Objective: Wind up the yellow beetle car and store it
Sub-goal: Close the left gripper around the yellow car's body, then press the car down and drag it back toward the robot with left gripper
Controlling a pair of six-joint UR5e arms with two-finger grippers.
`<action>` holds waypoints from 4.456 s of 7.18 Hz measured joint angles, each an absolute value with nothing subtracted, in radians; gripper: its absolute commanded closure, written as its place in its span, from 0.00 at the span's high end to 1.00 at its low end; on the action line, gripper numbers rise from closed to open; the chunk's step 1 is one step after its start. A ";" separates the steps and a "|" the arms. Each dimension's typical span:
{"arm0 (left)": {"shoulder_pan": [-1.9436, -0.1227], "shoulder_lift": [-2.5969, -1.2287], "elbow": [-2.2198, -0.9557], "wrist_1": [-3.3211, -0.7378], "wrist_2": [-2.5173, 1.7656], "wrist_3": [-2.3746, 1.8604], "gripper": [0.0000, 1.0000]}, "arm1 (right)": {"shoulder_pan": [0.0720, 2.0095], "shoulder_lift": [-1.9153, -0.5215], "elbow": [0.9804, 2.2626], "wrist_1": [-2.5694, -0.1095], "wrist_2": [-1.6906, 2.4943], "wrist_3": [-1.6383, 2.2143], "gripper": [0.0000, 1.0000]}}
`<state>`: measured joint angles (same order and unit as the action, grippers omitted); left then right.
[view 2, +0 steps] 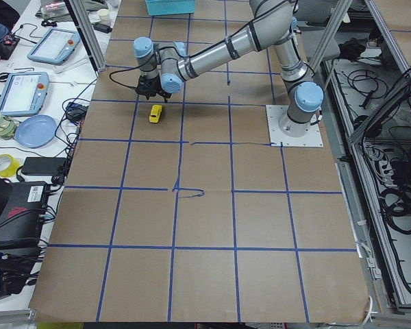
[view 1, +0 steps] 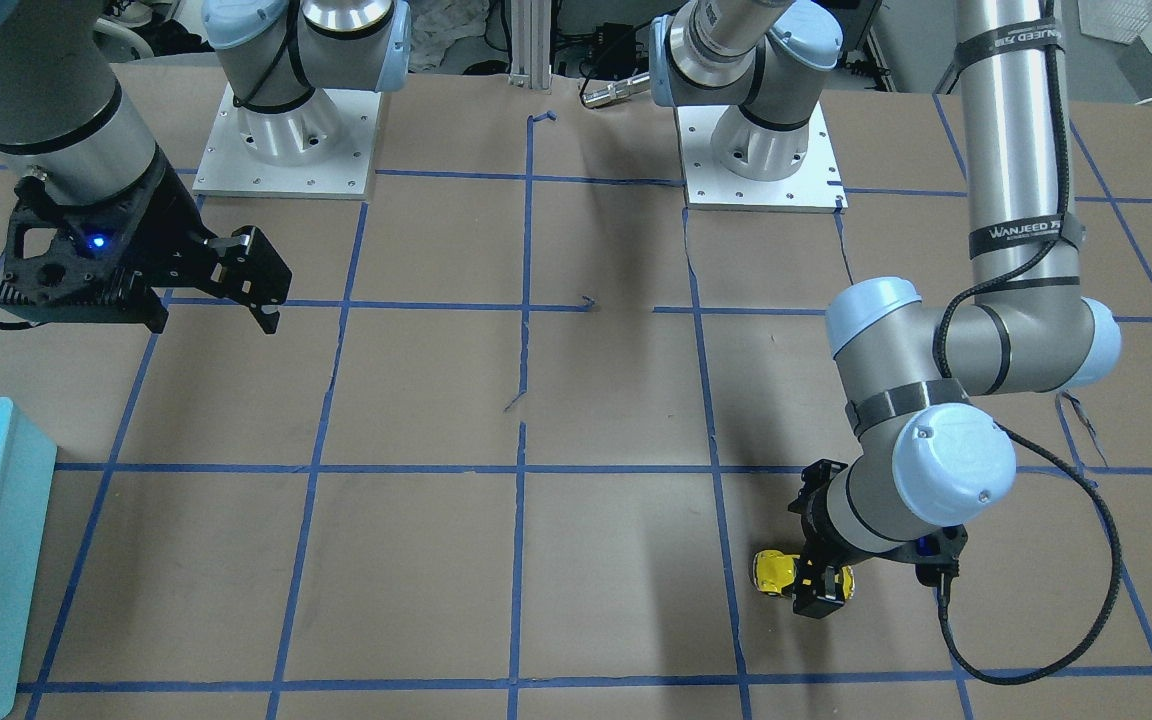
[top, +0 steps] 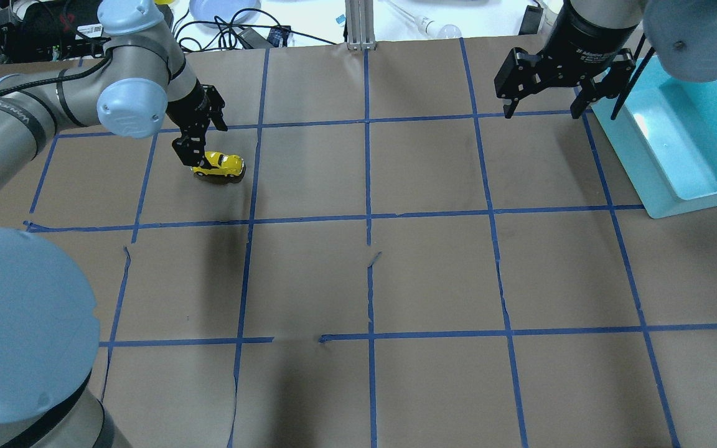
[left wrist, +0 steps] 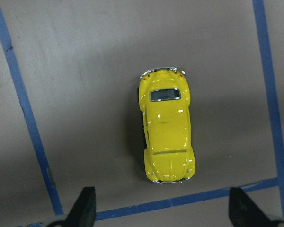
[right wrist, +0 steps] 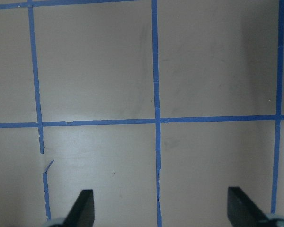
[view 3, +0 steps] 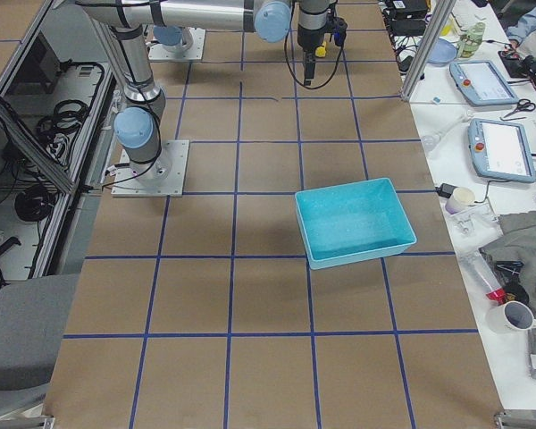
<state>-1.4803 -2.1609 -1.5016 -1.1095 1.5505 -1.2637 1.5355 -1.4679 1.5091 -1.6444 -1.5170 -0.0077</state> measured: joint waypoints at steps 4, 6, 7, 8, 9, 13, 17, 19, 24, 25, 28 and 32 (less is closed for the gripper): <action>-1.450 -2.196 -1.500 -1.106 1.553 -1.275 0.85 | 1.535 -1.468 1.508 -1.646 -1.517 -0.007 1.00; -1.447 -2.197 -1.496 -1.106 1.550 -1.294 0.22 | 1.536 -1.468 1.508 -1.647 -1.517 -0.007 1.00; -1.447 -2.197 -1.494 -1.106 1.549 -1.305 0.00 | 1.535 -1.468 1.508 -1.648 -1.517 -0.007 1.00; -1.447 -2.199 -1.493 -1.106 1.551 -1.306 0.00 | 1.535 -1.469 1.507 -1.655 -1.521 -0.008 1.00; -1.447 -2.200 -1.488 -1.106 1.550 -1.305 0.00 | 1.536 -1.470 1.507 -1.667 -1.529 -0.009 1.00; -1.453 -2.175 -1.461 -1.089 1.464 -1.342 0.00 | 1.536 -1.472 1.508 -1.675 -1.579 -0.022 1.00; -1.525 -2.160 -1.458 -1.084 1.268 -1.540 0.00 | 1.535 -1.472 1.508 -1.676 -1.581 -0.022 1.00; -1.542 -2.169 -1.465 -1.085 1.264 -1.546 0.00 | 1.535 -1.472 1.508 -1.676 -1.582 -0.024 1.00; -1.537 -2.197 -1.471 -1.090 1.376 -1.487 0.00 | 1.536 -1.473 1.508 -1.675 -1.582 -0.023 1.00; -1.534 -2.202 -1.471 -1.091 1.399 -1.482 0.00 | 1.536 -1.473 1.508 -1.675 -1.582 -0.023 1.00; -1.492 -2.203 -1.472 -1.093 1.429 -1.427 0.00 | 1.536 -1.473 1.509 -1.675 -1.580 -0.019 1.00; -1.427 -2.202 -1.484 -1.093 1.522 -1.356 0.00 | 1.537 -1.471 1.509 -1.675 -1.579 -0.017 1.00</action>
